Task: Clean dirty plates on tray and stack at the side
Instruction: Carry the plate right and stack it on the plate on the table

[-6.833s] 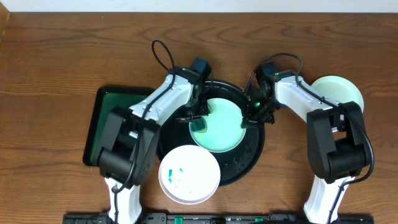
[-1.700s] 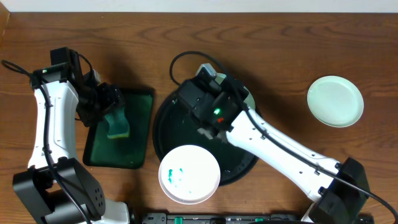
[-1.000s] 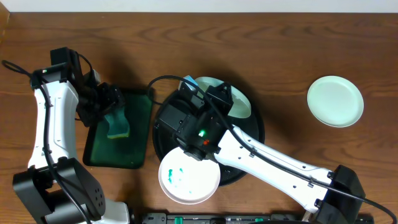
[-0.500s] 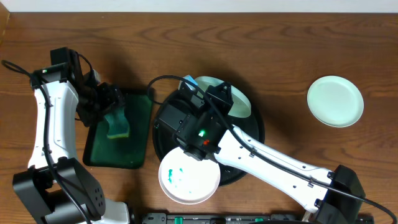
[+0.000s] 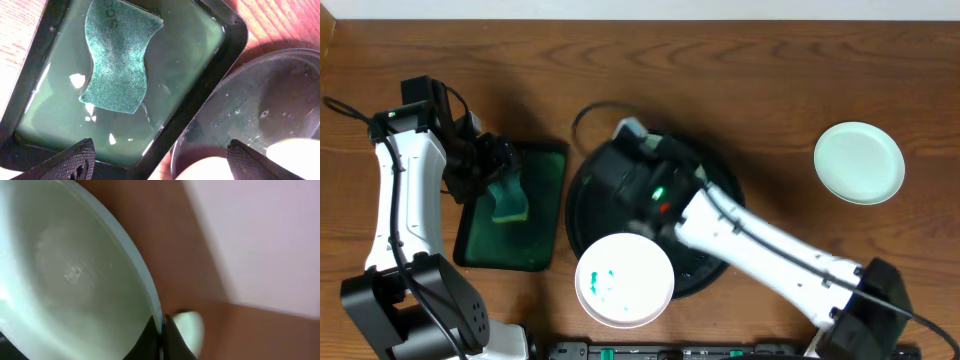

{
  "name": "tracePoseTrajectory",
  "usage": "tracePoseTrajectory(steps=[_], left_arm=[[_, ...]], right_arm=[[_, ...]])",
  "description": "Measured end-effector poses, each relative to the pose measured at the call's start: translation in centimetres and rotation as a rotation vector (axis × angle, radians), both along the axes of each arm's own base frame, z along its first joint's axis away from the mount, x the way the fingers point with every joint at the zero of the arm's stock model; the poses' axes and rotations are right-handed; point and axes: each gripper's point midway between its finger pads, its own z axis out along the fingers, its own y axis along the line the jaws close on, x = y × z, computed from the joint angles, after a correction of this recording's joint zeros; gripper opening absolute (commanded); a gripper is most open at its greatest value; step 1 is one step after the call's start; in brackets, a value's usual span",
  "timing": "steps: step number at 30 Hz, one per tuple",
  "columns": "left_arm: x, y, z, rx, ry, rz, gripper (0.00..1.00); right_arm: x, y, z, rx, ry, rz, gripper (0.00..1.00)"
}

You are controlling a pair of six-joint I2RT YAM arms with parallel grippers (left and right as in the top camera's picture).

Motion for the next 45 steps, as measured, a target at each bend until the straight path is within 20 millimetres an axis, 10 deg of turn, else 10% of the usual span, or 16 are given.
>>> tracePoseTrajectory(steps=[20,31,45], left_arm=[[0.0,-0.1,0.0,-0.008,-0.002,0.000,0.85],[0.0,-0.2,0.0,-0.010,-0.003,-0.001,0.85],[0.0,-0.2,0.0,-0.010,-0.003,-0.001,0.85]], right_arm=[[4.6,-20.2,-5.6,0.770,0.395,-0.877,0.01],[-0.6,-33.6,-11.3,0.952,0.425,-1.303,0.01],[-3.4,-40.9,-15.1,1.160,0.262,-1.527,0.01]])
